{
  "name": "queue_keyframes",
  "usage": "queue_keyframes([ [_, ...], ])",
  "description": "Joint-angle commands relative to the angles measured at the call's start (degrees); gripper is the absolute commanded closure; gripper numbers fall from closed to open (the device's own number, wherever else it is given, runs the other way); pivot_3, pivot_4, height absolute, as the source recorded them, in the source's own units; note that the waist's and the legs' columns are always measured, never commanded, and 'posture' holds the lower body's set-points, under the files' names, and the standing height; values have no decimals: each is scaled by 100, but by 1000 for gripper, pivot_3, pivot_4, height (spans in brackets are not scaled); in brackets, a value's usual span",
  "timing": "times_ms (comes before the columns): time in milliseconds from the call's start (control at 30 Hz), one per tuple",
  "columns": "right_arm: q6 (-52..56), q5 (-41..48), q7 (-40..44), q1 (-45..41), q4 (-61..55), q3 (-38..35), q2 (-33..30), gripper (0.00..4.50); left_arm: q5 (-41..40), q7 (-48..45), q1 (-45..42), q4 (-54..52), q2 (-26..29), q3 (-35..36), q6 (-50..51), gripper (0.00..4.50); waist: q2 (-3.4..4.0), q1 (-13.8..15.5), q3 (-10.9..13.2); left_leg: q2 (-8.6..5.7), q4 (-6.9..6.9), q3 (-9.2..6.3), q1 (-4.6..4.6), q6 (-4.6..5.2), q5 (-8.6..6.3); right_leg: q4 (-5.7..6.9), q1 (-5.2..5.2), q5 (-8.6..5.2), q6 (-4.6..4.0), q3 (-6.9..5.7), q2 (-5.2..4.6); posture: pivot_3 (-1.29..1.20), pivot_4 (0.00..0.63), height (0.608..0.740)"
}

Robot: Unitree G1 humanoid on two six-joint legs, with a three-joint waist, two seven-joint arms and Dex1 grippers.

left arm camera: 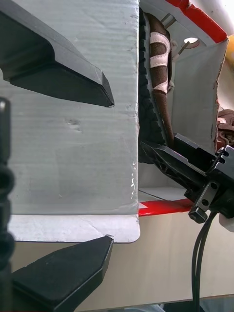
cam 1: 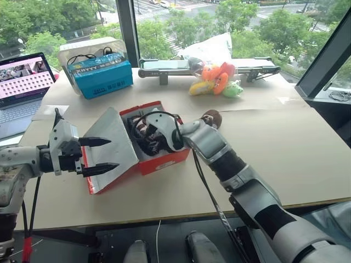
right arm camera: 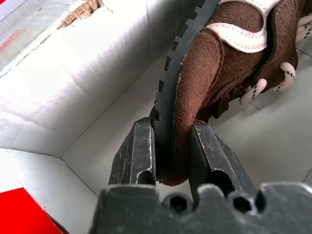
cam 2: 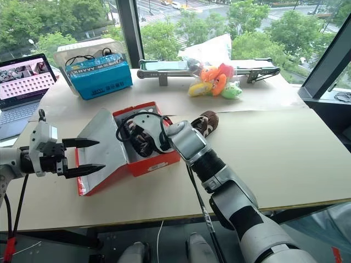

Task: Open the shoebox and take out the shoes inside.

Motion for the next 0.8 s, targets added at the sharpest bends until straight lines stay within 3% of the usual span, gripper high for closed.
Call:
queue_keyframes([
  [33, 341, 102, -78, -365, -568, -365, -79, 4016, -27, -21, -84, -56, 79, 147, -79, 0, 0, 2, 1, 0, 0, 0, -1, 0, 0, 0, -1, 0, 0, 0, 0, 0, 150, 740],
  [400, 1873, 828, -125, -147, -2211, -1110, -341, 4016, 15, -70, -220, 79, 64, 48, -115, 0, -1, 8, 2, 1, -6, 0, -39, 0, 0, 3, -47, 16, -28, 0, 0, 0, 150, 740],
  [467, 2108, 976, -245, -82, -2319, -1401, -330, 4016, 28, -79, -249, 96, 55, 20, -123, 0, -1, 17, 2, 0, -6, 0, -45, 0, 0, 2, -50, 17, -29, 0, 0, 0, 150, 740],
  [567, 2332, 1144, -602, -316, -2301, -2394, -376, 4016, 37, -93, -269, 103, 44, 4, -123, 0, -1, 25, 3, -4, -4, 1, -54, 0, 0, 3, -59, 18, -28, 0, -3, 0, 150, 740],
  [667, 2245, 1077, -995, -638, -2284, -3210, -924, 4016, 40, -97, -263, 105, 42, 7, -120, 0, -1, 61, 6, -4, -3, 1, -59, 0, 1, 3, -62, 19, -28, 0, -4, 0, 150, 740],
  [800, 2012, 848, -1281, -676, -2321, -3088, -1763, 4016, 43, -102, -270, 111, 41, -2, -110, 0, -1, 139, 5, -6, -5, 3, -63, 0, 0, -6, -64, 17, -29, -1, -7, 0, 150, 740],
])
